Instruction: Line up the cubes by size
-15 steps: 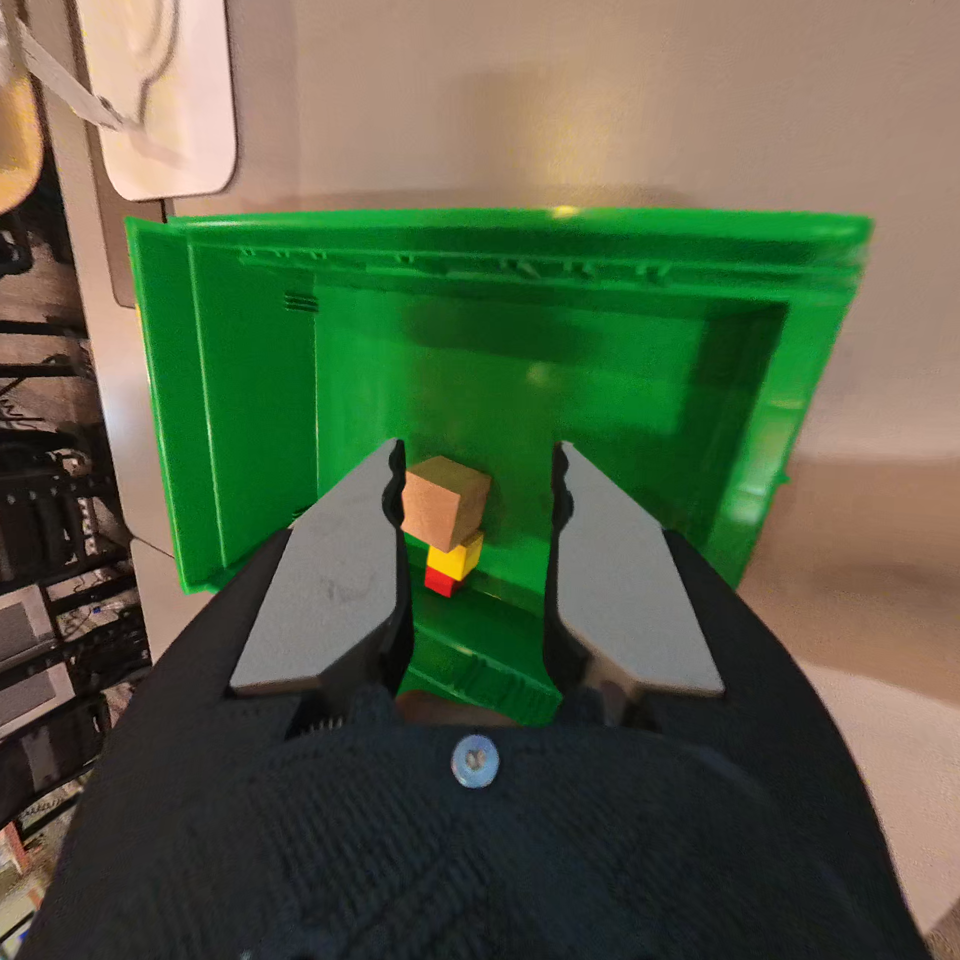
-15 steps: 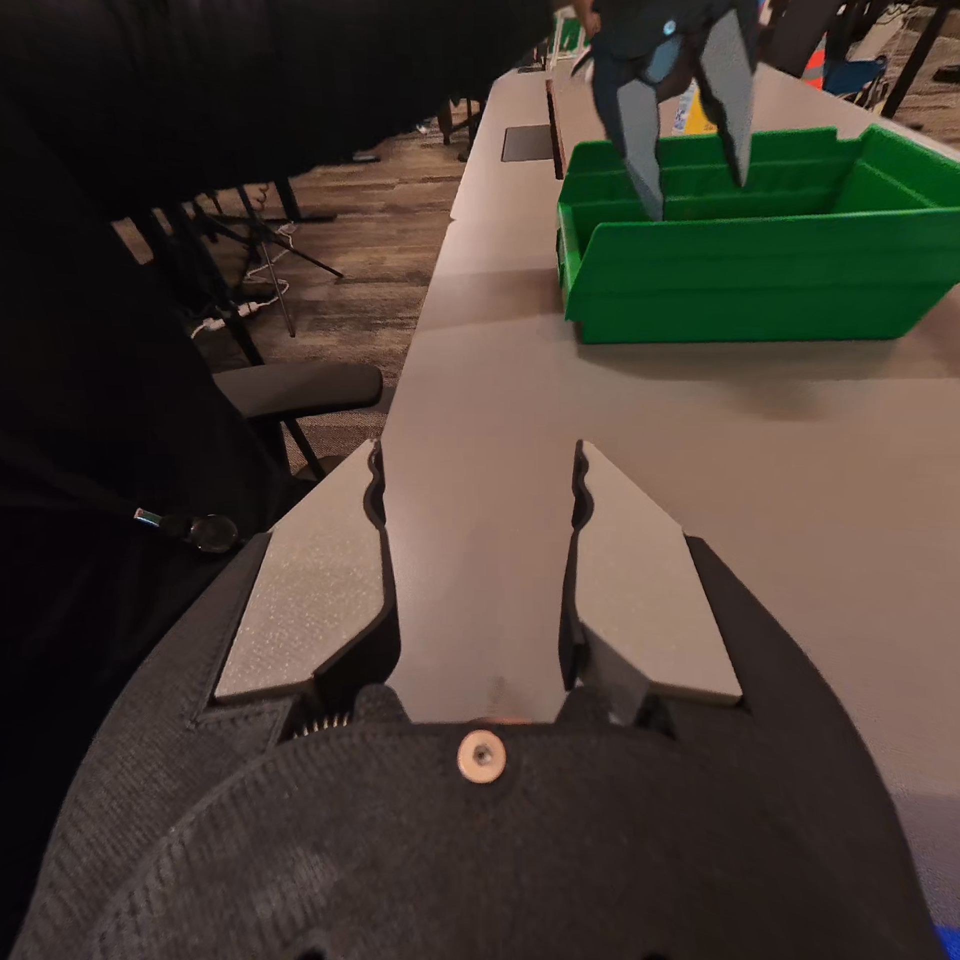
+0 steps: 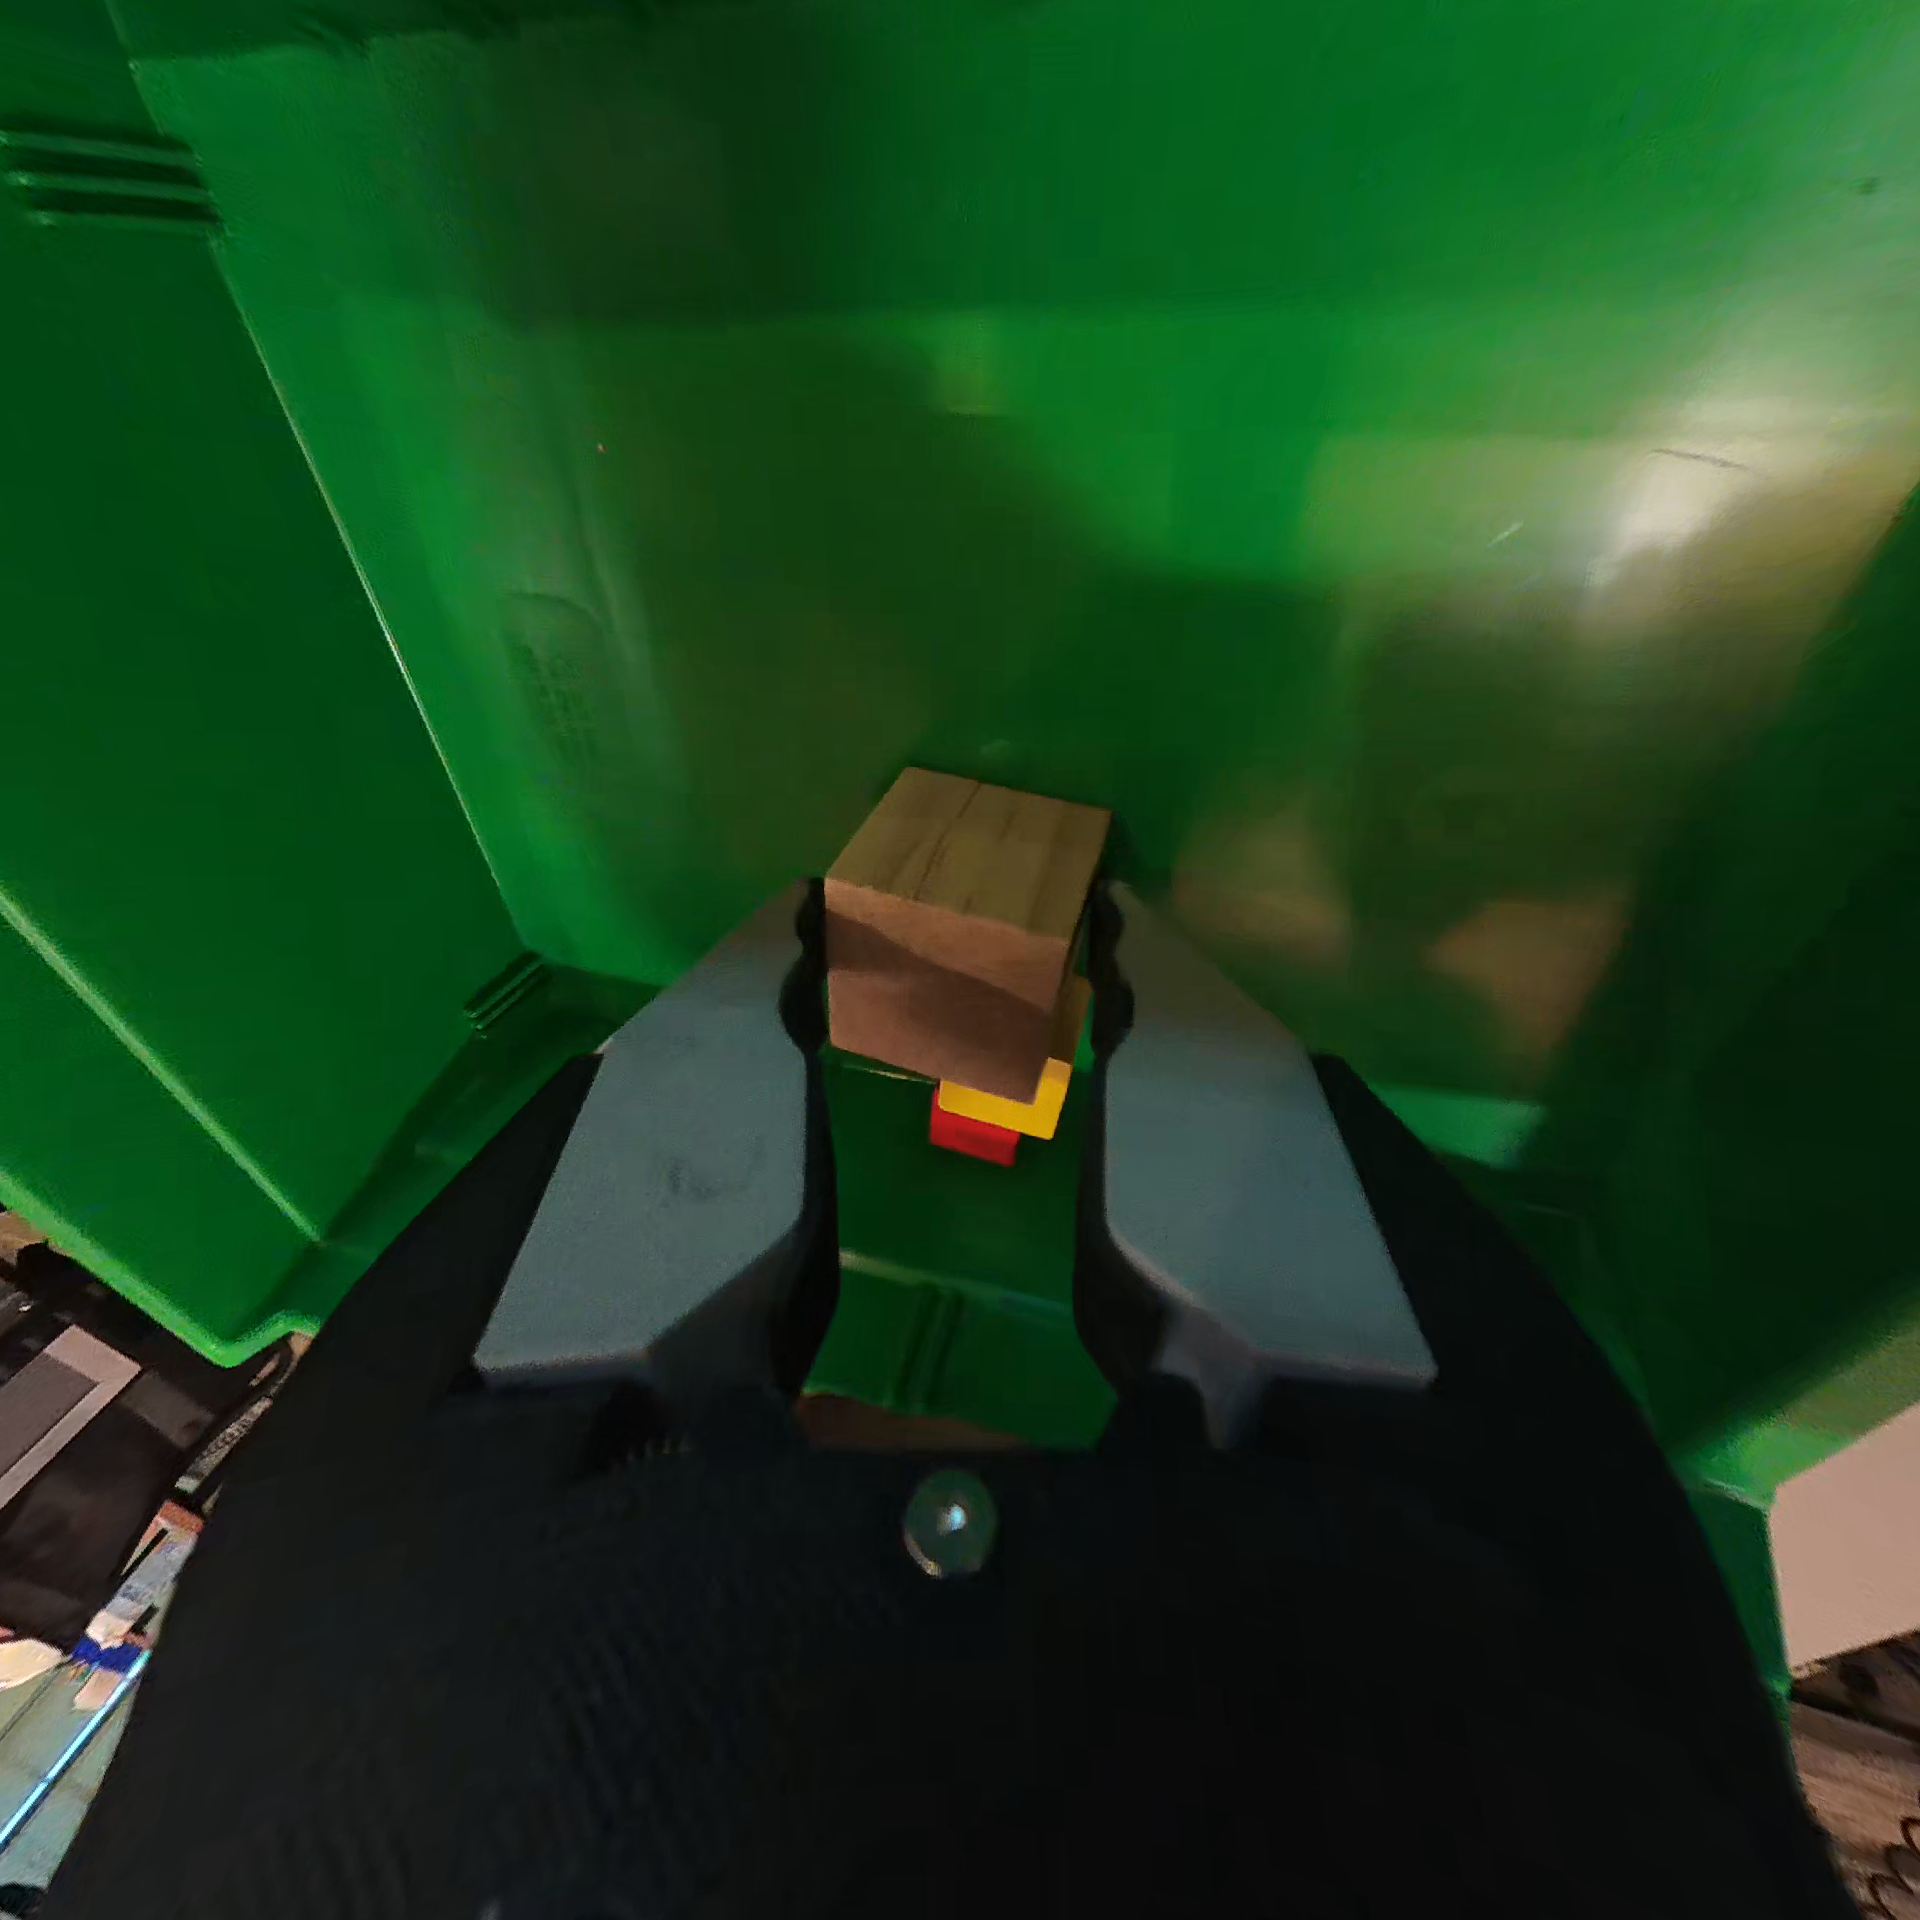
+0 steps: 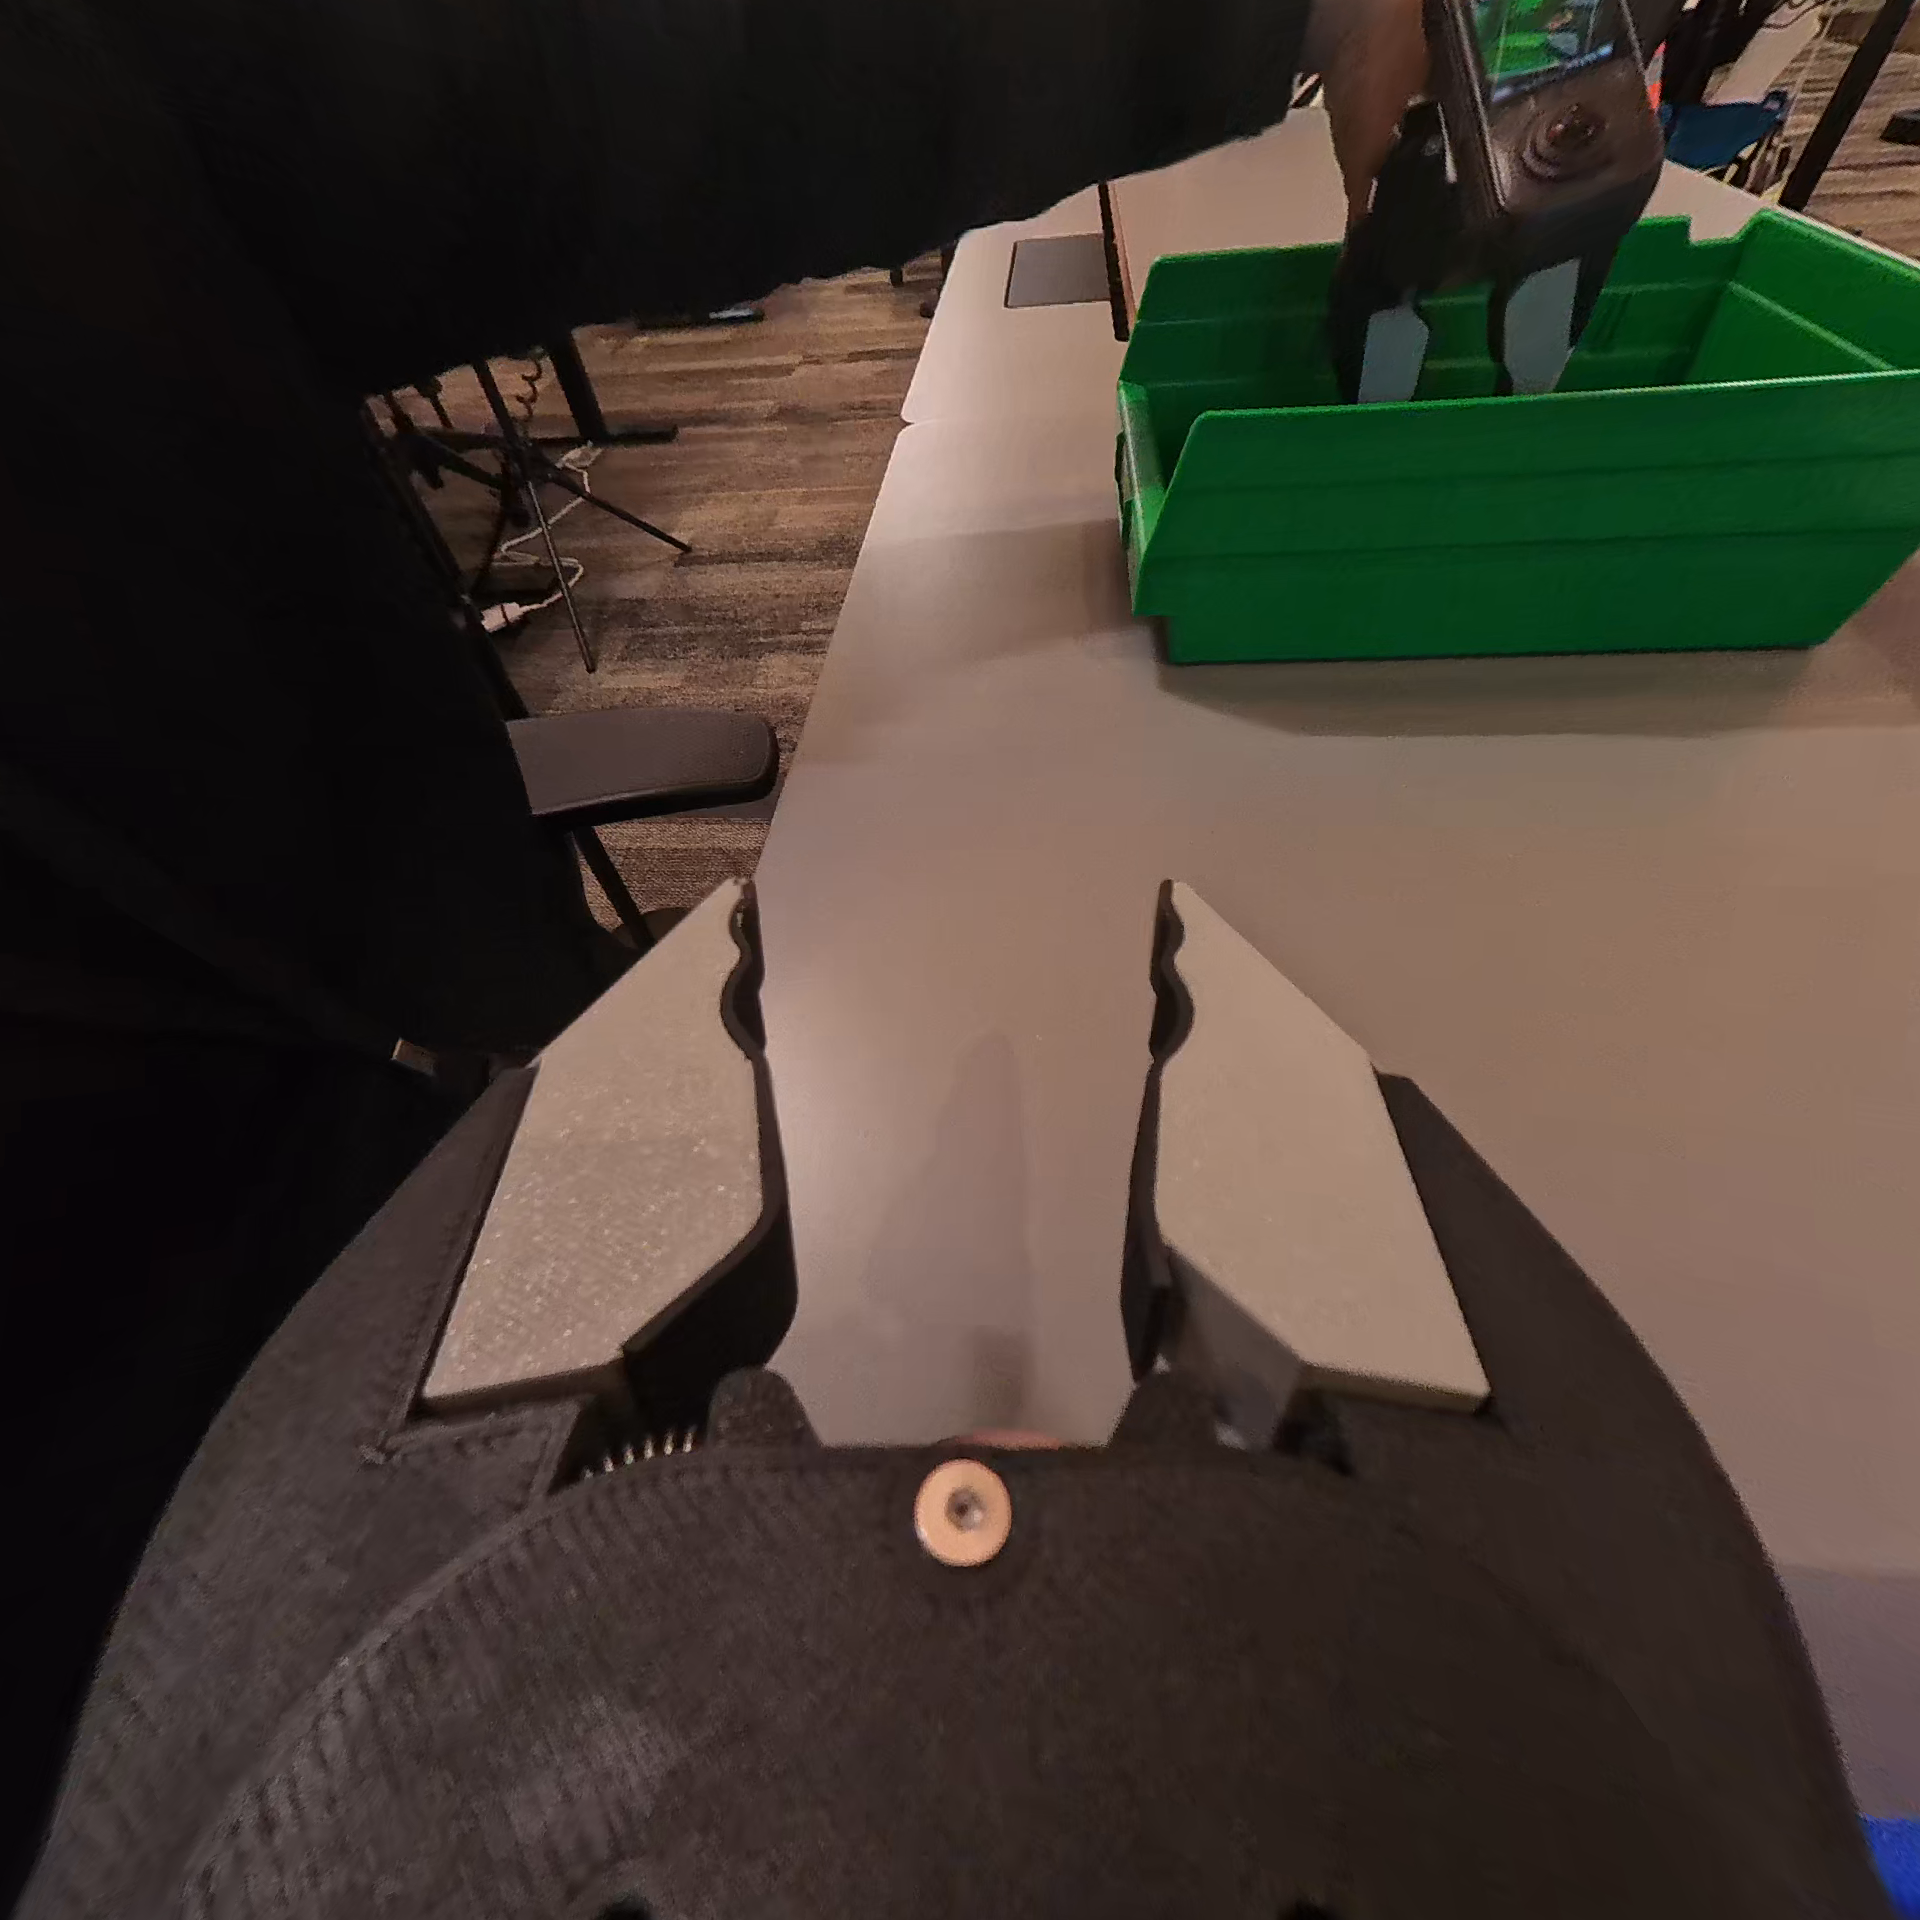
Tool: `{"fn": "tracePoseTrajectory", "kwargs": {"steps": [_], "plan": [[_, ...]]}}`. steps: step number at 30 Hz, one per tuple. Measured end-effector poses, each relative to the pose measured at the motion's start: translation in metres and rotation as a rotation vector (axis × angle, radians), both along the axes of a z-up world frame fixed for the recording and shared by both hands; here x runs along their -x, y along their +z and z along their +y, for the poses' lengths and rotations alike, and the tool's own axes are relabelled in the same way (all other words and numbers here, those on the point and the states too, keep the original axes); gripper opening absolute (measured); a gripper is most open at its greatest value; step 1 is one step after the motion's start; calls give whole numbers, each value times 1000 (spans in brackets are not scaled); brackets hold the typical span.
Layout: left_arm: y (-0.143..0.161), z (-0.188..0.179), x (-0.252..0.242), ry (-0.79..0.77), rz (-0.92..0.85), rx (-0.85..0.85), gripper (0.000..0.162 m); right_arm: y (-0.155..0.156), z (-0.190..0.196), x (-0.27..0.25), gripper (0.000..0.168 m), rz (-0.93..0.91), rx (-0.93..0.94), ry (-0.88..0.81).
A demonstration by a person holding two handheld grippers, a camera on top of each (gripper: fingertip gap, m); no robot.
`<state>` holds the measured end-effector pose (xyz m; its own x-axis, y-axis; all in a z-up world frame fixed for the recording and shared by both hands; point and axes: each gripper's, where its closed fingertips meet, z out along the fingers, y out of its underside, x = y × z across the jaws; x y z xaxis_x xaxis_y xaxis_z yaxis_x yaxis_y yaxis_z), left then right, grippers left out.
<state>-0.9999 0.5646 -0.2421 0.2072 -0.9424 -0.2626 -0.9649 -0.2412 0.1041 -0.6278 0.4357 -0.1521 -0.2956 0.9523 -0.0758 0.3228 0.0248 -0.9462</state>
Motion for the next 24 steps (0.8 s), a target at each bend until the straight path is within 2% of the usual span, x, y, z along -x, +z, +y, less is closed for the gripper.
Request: {"fn": "tracePoseTrajectory", "kwargs": {"steps": [2,4,8,11,14,18,22,24], "plan": [[6,-3,-7,-1,-40,0,46,0,3,-1,71,2,8,-11],[24,0,-28,-17,-142,-87,46,2,5,0,70,5,35,-21],[87,-7,-101,-142,-443,-378,46,11,5,1,69,37,136,-20],[137,-36,-166,-300,-636,-593,46,28,6,7,69,82,284,-17],[170,-78,-230,-443,-808,-725,46,47,4,18,71,120,385,-18],[184,-119,-293,-574,-912,-857,45,82,-5,35,71,222,521,7],[183,-140,-329,-636,-957,-895,45,79,-17,57,74,172,554,0],[180,-142,-337,-642,-957,-909,45,78,-21,63,63,171,562,7]]}}
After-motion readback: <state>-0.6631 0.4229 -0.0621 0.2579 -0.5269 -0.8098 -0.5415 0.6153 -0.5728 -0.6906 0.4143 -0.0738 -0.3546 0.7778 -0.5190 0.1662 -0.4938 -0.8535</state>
